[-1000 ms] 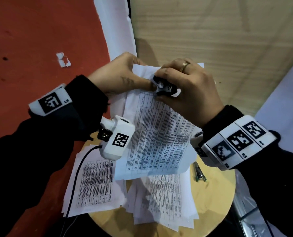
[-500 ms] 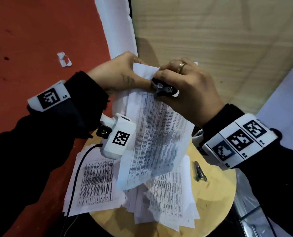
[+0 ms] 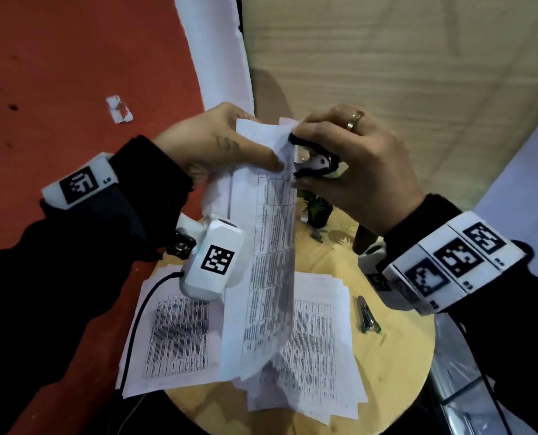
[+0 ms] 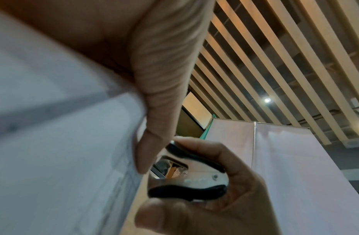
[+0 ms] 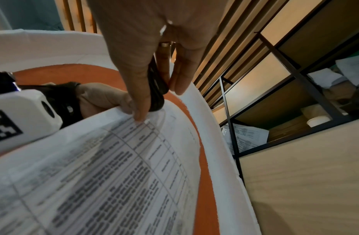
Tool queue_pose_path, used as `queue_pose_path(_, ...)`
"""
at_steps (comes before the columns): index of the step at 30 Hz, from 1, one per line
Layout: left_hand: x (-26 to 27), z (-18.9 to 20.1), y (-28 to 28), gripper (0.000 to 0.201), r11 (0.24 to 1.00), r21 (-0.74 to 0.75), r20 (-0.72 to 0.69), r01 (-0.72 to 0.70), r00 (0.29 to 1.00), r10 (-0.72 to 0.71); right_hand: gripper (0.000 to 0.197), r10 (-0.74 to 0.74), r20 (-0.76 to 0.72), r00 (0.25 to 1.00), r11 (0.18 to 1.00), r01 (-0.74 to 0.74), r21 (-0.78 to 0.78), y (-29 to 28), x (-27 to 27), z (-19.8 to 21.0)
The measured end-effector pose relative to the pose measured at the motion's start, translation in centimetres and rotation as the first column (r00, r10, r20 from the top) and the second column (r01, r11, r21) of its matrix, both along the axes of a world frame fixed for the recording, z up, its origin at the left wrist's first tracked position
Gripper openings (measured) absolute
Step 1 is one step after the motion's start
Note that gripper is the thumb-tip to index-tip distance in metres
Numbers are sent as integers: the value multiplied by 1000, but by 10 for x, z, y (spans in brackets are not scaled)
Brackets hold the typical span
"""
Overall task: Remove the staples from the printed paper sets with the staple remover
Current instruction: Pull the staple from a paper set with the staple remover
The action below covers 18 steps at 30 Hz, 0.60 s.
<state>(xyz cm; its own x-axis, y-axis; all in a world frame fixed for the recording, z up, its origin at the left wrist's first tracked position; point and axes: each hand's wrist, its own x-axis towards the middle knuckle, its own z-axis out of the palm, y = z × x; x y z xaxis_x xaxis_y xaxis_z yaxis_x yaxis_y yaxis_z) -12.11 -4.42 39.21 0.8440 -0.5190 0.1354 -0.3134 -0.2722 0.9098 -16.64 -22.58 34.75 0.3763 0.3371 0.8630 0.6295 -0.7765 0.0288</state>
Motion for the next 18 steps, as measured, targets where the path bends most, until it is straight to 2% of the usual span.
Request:
queue_pose_path(2, -1, -1, 0, 45, 1000, 6, 1, 11, 1000, -11, 41, 13, -9, 1000, 1000, -13, -1, 3, -1, -2)
queue_pose_path(8, -1, 2, 0, 37, 999, -9, -4, 35, 999, -35, 37, 42, 7, 999, 999, -42, -12, 3, 0, 1)
queue_pose_path(18, -5, 6, 0, 56, 997, 44, 54, 68, 996, -71, 31, 24, 56, 998, 993, -17, -121, 4, 1, 3)
